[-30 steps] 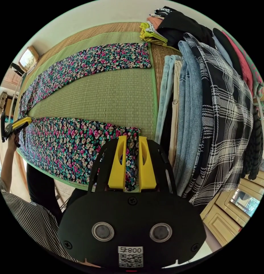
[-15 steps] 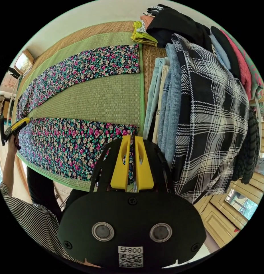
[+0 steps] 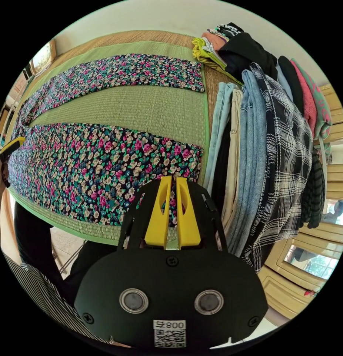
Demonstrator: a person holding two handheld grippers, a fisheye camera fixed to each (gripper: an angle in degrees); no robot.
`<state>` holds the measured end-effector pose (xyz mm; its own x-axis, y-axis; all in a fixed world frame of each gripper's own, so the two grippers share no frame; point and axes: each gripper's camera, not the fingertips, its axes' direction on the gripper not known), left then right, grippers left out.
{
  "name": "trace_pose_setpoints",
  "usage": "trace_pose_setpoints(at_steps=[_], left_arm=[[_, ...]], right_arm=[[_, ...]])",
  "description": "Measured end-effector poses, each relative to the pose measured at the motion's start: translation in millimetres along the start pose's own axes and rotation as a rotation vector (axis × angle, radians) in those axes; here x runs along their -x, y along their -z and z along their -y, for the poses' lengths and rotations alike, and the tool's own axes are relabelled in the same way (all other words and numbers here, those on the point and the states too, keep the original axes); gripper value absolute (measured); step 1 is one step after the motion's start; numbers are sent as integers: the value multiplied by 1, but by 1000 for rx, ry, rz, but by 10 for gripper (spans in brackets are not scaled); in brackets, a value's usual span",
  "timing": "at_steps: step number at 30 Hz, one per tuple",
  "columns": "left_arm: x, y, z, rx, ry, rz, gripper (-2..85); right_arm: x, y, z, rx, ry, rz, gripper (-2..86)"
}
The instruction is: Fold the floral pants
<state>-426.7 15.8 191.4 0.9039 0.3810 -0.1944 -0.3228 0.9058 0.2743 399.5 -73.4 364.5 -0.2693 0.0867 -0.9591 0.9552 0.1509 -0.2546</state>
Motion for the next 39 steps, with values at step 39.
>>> trace_pose_setpoints(at_steps=[39], left_arm=[[411, 215, 31, -208, 587, 224, 7]], right_arm=[[421, 109, 284, -234, 727, 347, 3]])
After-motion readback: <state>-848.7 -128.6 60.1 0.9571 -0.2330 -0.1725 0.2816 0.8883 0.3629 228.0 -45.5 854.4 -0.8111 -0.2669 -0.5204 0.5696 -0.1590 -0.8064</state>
